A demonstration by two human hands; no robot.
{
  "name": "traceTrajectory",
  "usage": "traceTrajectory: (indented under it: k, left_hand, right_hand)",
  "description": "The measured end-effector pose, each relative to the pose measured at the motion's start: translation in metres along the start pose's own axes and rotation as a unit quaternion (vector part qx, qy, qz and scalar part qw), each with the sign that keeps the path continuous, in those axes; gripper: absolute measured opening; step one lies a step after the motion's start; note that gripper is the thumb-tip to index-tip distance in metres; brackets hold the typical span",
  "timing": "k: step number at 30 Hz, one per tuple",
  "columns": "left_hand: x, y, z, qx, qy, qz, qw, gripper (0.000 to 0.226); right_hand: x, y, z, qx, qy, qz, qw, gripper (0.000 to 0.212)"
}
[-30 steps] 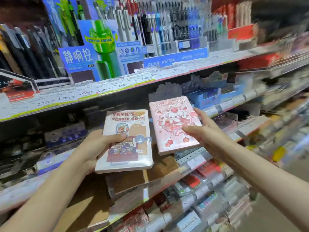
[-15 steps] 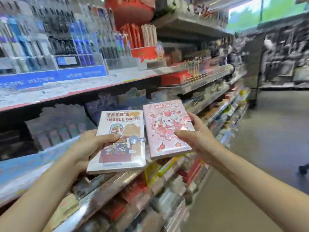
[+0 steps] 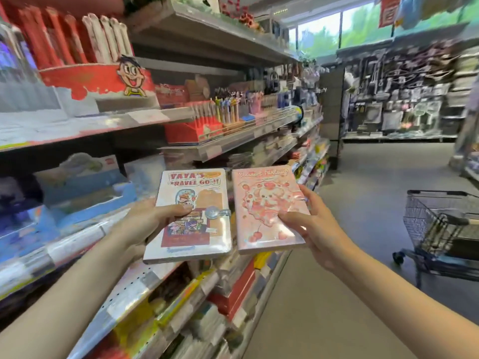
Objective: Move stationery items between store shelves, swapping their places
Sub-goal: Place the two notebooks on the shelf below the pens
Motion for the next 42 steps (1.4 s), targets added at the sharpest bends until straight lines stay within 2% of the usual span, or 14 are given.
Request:
traceTrajectory:
  k: [3,6,12,14,16,18,24,28,34,42]
  left_hand:
    - [0.034,0.055,-0.003,0.007,-0.004,-0.020,1.000,0.015]
    - [0.065,0.113,-0.006,0.021,0.000,-0.043,0.999,0.015]
    - [0.121,0.221,-0.005,0.023,0.012,-0.092,0.995,0.055]
    - [0.139,0.257,-0.005,0.019,0.025,-0.103,0.994,0.049]
    - [0.159,0.290,-0.007,0.014,0.026,-0.109,0.994,0.035]
    - [0.180,0.322,-0.011,0.013,0.029,-0.108,0.994,0.026]
    - [0.255,0.411,-0.023,0.014,0.045,-0.107,0.993,0.020]
    - [0.315,0.473,-0.026,0.014,0.031,-0.098,0.995,0.036]
    - [0.396,0.555,-0.020,0.006,0.010,-0.066,0.998,0.022]
    - [0.454,0.651,-0.027,-0.004,0.005,-0.012,1.000,0.021]
  right_hand:
    - [-0.034,0.039,-0.005,-0.005,0.002,0.024,1.000,0.073]
    - [-0.066,0.084,-0.013,-0.016,-0.015,0.054,0.998,0.074]
    - [-0.125,0.176,-0.034,-0.036,-0.013,0.098,0.994,0.071]
    - [-0.144,0.202,-0.039,-0.043,-0.009,0.111,0.993,0.072]
    - [-0.164,0.228,-0.042,-0.046,0.002,0.117,0.992,0.073]
    - [-0.186,0.253,-0.045,-0.047,0.001,0.121,0.992,0.073]
    - [-0.265,0.336,-0.058,-0.045,-0.018,0.129,0.990,0.071]
    - [-0.327,0.399,-0.082,-0.048,-0.038,0.119,0.991,0.072]
    - [-0.415,0.495,-0.125,-0.032,-0.063,0.087,0.994,0.074]
    - [-0.483,0.617,-0.129,0.001,-0.042,0.059,0.997,0.076]
Point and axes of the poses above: each hand's wrist, its own y-axis towards the middle knuckle, its own x-axis out of the palm, z = x × y, the point moved 1 cm from there along y, towards the middle knuckle, and after that the axes turned 6 degrees about x, right-handed, at the moved point
